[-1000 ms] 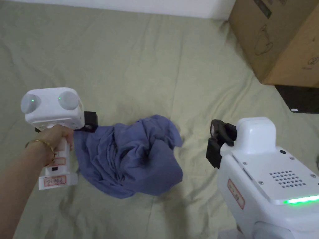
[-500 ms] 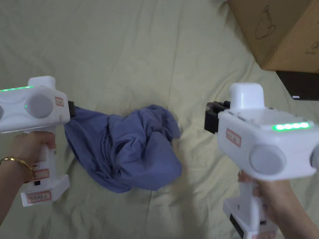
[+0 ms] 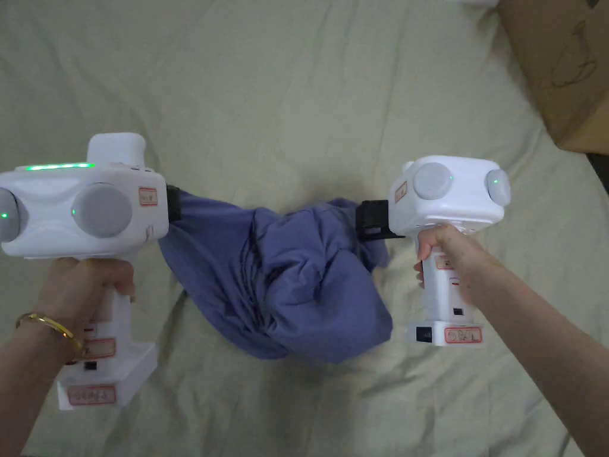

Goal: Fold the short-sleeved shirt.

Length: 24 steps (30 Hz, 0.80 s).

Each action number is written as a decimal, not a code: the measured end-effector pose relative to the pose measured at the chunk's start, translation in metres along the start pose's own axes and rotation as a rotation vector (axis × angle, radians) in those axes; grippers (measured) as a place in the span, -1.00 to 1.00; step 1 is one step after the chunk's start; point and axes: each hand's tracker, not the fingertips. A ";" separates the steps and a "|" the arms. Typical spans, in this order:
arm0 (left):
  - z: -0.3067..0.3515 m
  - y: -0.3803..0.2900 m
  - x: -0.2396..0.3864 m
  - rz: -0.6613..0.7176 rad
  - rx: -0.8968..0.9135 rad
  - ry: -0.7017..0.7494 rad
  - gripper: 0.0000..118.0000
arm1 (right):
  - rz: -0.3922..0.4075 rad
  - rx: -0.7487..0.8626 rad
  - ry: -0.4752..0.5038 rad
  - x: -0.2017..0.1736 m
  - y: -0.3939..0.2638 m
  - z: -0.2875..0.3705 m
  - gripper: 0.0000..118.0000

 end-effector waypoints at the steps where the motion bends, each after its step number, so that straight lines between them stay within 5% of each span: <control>1: -0.001 -0.001 -0.002 -0.001 -0.002 0.001 -0.96 | -0.007 -0.012 -0.024 -0.002 -0.001 -0.007 0.46; 7: -0.013 -0.004 -0.010 0.007 -0.028 0.008 -0.96 | -0.033 0.000 0.058 -0.004 -0.014 -0.010 -0.96; 17: 0.047 0.025 -0.026 0.146 0.081 -0.045 -0.96 | -0.003 0.297 0.208 0.065 -0.018 0.151 -0.97; 24: 0.161 0.066 -0.020 0.115 0.349 -0.088 -0.96 | -0.012 0.588 0.178 0.126 -0.052 0.299 -0.97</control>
